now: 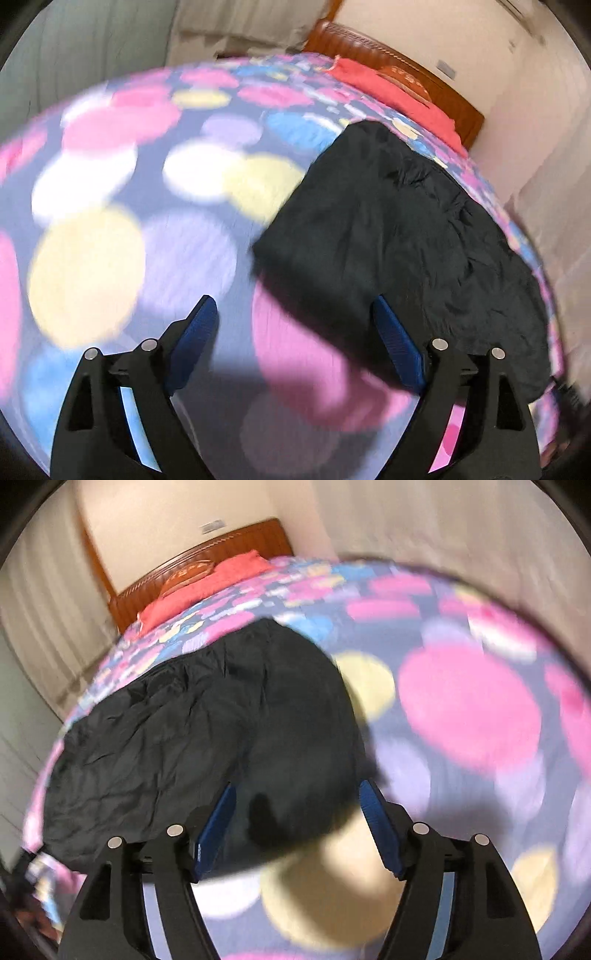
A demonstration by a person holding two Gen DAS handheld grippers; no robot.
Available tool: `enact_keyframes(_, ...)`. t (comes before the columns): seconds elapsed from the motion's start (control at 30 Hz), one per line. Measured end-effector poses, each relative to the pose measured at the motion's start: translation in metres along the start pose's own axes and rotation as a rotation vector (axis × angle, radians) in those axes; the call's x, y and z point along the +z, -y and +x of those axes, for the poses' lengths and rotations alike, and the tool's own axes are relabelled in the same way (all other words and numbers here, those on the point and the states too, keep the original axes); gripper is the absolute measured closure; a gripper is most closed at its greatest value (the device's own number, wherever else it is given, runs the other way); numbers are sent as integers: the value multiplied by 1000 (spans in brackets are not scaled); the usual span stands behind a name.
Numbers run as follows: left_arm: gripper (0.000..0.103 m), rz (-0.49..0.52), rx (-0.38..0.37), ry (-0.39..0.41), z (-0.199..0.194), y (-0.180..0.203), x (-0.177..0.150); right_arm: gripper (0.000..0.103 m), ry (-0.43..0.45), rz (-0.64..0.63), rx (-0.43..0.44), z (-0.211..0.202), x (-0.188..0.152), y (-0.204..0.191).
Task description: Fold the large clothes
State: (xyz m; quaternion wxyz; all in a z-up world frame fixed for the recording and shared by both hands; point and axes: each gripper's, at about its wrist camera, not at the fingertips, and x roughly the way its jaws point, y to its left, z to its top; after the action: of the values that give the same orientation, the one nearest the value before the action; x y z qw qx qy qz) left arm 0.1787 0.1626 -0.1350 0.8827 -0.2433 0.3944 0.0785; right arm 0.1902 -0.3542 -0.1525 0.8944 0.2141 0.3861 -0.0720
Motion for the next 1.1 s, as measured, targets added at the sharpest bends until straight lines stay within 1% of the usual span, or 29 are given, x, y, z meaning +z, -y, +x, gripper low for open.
enact_keyframes(0.03,16,-32,-27,-18,4,-4,-6,34,-18,38,24,3,-6,5)
enact_keyframes(0.07,14,-36,-30,-4,6,-3,-9,34,-32,64,49,8,-10,8)
enact_keyframes(0.13,13,0,-18,15,10,6,-8,34,-59,114,99,20,-14,10)
enact_keyframes(0.2,12,-17,-64,14,16,13,-1,34,-42,176,142,31,-10,10)
enact_keyframes(0.27,11,-53,-94,-4,28,16,8,32,-35,215,140,43,-4,8)
enact_keyframes(0.33,11,-99,-99,-3,38,16,15,25,-19,263,163,57,2,8)
enact_keyframes(0.43,11,-153,-99,16,49,16,27,25,7,287,146,68,11,4)
enact_keyframes(0.47,24,-158,-81,30,51,17,31,29,9,294,140,70,13,3)
enact_keyframes(0.5,34,-145,-82,28,53,19,33,39,13,302,119,72,14,2)
enact_keyframes(0.53,47,-138,-102,10,57,21,34,44,16,305,119,71,15,3)
enact_keyframes(0.57,56,-142,-118,7,58,23,34,52,20,311,127,71,15,4)
enact_keyframes(0.6,59,-137,-125,10,57,23,34,59,24,316,141,69,14,7)
enact_keyframes(0.67,69,-99,-118,25,52,26,32,66,28,314,163,64,11,10)
enact_keyframes(0.7,71,-68,-111,37,47,30,30,69,30,310,173,60,10,11)
enact_keyframes(0.77,75,-31,-106,46,39,31,27,72,36,305,187,53,8,11)
enact_keyframes(0.93,76,-23,-114,30,23,25,23,73,32,294,192,39,0,15)
enact_keyframes(1.1,76,-26,-115,13,-1,7,4,73,10,268,197,22,-12,20)
